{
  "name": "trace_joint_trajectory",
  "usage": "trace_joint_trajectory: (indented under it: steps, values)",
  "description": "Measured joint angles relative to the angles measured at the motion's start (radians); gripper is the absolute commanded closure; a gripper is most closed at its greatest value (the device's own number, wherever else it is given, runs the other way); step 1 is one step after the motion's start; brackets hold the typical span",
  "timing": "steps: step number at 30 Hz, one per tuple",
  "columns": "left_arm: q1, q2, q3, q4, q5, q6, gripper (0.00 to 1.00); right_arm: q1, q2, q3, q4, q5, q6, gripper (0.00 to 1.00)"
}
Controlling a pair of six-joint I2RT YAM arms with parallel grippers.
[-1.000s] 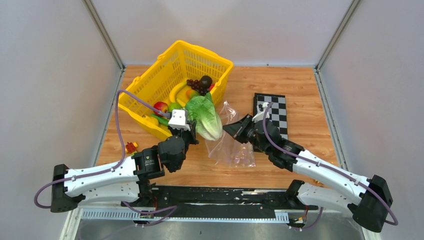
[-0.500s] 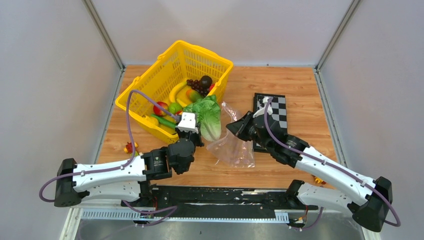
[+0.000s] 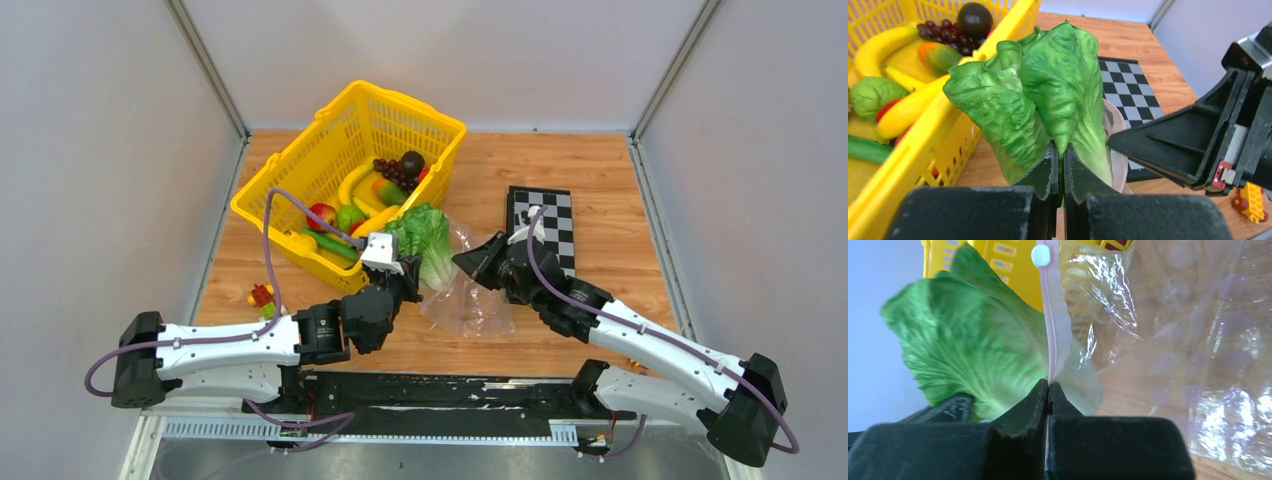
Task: Place the food in the zip-top bag and seal the zipper
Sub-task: Place the fake vegetable in the zipper food storage bag.
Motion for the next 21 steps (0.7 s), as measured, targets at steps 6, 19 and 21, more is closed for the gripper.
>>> trace_joint_trajectory:
  steps: [6, 19, 21]
  values:
    - [-0.043, 0.057, -0.034, 0.017, 0.007, -0.029, 1.00, 0.000, -0.004, -0.007, 0.033, 0.000, 0.021, 1.00]
    - [-0.079, 0.043, -0.060, 0.065, 0.057, 0.044, 0.45, -0.014, -0.043, -0.053, 0.077, -0.001, 0.063, 1.00]
    - [-0.079, 0.032, -0.061, 0.061, 0.068, 0.055, 0.44, -0.024, -0.051, -0.076, 0.087, -0.004, 0.075, 1.00]
